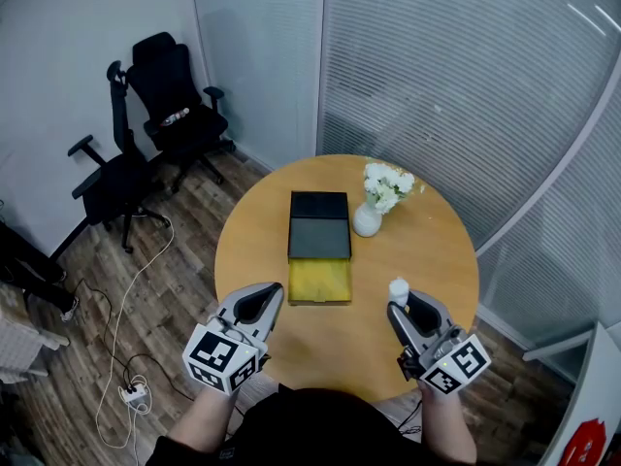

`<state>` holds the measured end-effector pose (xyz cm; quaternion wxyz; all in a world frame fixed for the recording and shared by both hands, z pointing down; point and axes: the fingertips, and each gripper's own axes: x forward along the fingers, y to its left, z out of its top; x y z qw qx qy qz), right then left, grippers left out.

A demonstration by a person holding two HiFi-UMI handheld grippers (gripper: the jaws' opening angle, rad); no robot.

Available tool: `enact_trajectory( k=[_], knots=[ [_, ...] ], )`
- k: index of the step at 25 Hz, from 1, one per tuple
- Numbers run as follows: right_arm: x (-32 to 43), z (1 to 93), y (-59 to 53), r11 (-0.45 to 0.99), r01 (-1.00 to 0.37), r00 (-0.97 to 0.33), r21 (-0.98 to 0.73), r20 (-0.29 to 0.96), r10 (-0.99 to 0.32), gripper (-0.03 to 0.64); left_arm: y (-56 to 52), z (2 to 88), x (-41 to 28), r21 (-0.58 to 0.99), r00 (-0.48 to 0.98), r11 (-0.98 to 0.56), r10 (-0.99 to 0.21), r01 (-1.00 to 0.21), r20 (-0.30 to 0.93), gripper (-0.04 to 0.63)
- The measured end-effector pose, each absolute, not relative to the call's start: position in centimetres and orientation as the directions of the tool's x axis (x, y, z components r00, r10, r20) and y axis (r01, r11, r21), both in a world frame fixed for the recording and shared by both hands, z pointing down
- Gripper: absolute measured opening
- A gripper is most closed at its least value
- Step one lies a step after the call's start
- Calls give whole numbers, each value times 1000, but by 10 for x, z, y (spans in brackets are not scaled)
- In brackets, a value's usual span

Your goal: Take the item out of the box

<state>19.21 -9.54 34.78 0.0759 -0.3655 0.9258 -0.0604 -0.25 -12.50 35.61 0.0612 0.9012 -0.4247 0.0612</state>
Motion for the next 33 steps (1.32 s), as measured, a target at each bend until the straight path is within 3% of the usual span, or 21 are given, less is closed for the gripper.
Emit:
enact_trajectory(
  k=[33],
  knots=[
    [178,353,-96,726,-670,-725,-157,-73,-685,132,-120,364,-16,65,613,-612,-769,-788,181,12]
  ],
)
